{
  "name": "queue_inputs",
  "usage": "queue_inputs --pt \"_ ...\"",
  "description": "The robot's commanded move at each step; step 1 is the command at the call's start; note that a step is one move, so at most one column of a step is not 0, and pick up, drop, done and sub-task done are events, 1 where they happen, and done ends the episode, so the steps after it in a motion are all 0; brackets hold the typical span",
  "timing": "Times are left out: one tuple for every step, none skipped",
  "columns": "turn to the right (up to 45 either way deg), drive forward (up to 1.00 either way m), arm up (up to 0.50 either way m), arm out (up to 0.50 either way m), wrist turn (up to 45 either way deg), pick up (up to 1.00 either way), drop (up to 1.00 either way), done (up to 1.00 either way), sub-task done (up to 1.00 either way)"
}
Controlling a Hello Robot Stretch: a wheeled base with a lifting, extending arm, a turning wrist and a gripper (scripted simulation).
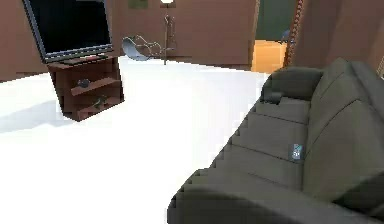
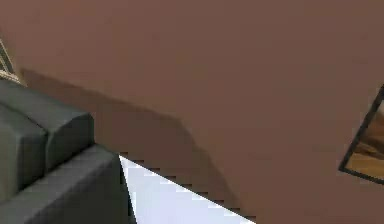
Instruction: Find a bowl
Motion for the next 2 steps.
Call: queue_inputs --pt "-24.0 0.0 0.0 0.0 0.0 0.0 0.0 0.0 0.0" --pt "0.0 0.05 0.0 0.0 0.0 0.0 0.0 0.0 0.0"
